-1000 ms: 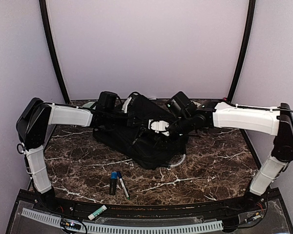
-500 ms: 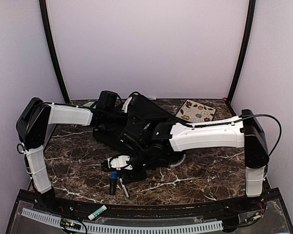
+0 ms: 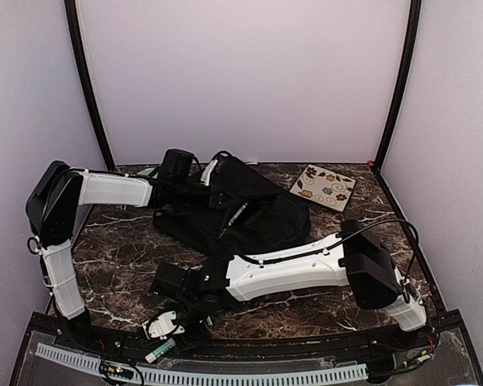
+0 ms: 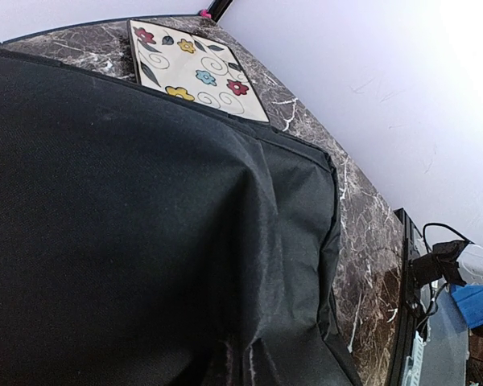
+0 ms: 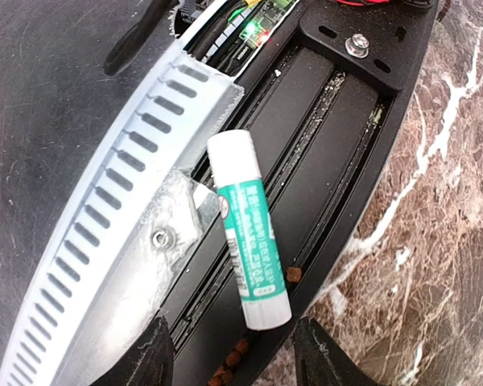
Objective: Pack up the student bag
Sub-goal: Pick up the glue stick from the corner of the board.
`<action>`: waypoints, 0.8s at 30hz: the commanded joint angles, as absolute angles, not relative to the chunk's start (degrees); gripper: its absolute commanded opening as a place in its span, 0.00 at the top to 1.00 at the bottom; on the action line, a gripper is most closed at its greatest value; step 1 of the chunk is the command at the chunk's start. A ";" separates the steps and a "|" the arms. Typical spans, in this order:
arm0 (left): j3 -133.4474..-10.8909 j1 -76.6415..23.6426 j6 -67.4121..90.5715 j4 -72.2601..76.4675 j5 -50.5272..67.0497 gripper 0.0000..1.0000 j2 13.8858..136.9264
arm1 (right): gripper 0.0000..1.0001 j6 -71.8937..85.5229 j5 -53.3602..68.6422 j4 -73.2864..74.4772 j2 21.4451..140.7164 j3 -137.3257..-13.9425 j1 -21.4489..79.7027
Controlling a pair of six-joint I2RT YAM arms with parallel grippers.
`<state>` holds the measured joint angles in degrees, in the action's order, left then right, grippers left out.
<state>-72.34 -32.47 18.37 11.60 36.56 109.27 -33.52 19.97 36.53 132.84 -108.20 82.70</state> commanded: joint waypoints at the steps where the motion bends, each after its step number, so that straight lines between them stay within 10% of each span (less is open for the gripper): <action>1: -74.01 -32.08 17.98 11.03 38.39 1.00 104.54 | 0.48 -32.82 21.44 33.11 134.82 -111.46 82.77; 24: -72.97 -32.07 16.92 10.29 37.86 1.00 100.90 | 0.74 -34.21 20.27 32.20 139.42 -113.64 84.02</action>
<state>-72.34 -32.36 17.61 8.49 35.68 105.95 -34.15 20.78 32.58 138.72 -111.81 83.66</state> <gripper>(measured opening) 0.023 0.311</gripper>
